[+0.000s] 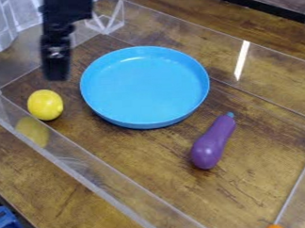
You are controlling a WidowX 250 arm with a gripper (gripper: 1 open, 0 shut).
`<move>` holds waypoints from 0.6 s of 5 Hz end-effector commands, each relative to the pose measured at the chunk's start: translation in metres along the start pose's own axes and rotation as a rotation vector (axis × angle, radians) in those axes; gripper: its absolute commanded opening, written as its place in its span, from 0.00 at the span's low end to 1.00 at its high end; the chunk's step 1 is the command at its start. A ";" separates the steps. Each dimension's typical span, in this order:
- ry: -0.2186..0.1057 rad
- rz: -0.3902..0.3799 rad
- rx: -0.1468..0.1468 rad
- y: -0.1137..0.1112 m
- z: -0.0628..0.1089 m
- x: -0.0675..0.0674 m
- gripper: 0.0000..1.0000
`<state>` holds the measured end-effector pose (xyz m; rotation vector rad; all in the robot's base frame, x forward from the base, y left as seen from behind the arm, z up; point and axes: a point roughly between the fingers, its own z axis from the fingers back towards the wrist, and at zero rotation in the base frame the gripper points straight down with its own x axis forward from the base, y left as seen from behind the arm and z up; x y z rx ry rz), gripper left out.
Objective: Put the lemon on the blue tray
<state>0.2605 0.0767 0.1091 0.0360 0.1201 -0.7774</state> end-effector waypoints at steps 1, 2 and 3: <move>-0.028 0.055 0.054 0.008 -0.001 -0.014 1.00; -0.023 0.104 0.060 0.012 -0.017 -0.016 1.00; -0.015 0.154 0.066 0.013 -0.029 -0.016 1.00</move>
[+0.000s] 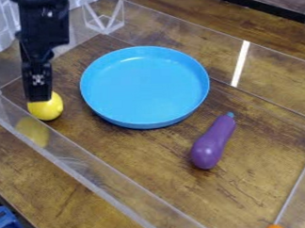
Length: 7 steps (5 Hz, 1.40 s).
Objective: Put the lemon on the blue tray
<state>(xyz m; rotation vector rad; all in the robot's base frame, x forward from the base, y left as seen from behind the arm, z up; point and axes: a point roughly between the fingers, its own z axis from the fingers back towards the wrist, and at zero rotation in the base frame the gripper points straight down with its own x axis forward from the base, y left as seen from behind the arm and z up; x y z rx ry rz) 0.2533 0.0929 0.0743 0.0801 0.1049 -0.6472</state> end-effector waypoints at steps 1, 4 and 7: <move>-0.006 0.063 0.036 0.004 -0.011 0.001 1.00; -0.006 0.108 0.102 0.003 -0.043 0.008 1.00; -0.020 0.176 0.138 0.018 -0.033 0.003 0.00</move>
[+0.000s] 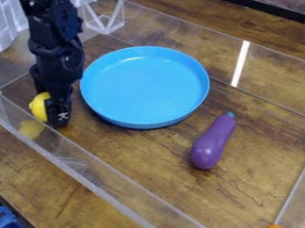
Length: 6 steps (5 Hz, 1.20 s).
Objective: Put the lemon on the blue tray
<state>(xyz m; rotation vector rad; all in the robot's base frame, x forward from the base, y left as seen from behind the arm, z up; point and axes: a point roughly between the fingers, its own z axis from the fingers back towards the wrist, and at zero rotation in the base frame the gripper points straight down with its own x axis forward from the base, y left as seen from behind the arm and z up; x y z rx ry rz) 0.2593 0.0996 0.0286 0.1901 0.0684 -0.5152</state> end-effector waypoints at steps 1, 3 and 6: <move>-0.023 0.096 0.038 0.020 0.022 -0.008 0.00; -0.026 0.105 0.060 0.021 0.009 -0.008 1.00; -0.058 0.061 0.066 0.004 0.011 0.003 0.00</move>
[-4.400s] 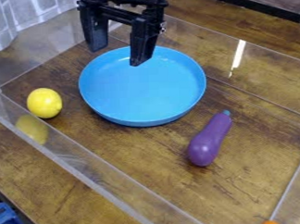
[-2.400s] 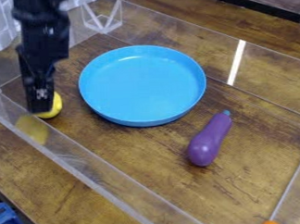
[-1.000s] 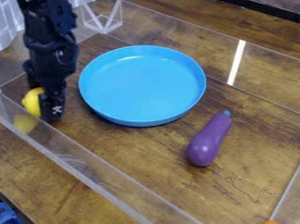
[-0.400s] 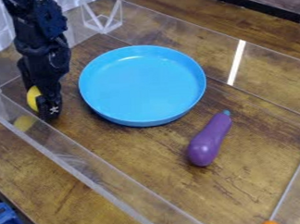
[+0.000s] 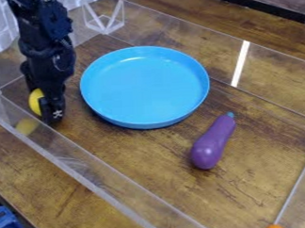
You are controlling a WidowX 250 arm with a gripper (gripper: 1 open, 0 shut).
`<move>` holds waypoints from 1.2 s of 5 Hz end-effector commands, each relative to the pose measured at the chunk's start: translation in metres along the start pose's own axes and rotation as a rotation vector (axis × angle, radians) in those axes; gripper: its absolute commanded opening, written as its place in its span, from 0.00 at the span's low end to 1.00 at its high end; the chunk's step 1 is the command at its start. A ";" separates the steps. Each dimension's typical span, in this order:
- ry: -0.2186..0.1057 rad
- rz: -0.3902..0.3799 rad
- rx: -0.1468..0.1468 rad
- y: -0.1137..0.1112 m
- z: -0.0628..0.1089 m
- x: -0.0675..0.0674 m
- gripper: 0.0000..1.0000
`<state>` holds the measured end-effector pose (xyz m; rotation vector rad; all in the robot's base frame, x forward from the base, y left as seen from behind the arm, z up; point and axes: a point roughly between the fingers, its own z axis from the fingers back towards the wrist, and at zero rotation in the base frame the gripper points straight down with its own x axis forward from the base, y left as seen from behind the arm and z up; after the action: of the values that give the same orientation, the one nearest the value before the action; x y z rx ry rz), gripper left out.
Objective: Put the lemon on the blue tray
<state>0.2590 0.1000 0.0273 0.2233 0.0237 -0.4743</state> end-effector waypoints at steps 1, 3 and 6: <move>-0.031 0.015 0.029 0.003 0.025 0.001 0.00; -0.044 0.043 0.047 0.015 0.059 0.008 0.00; -0.147 0.149 0.074 0.025 0.120 0.056 0.00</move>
<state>0.3102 0.0688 0.1269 0.2417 -0.0944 -0.3569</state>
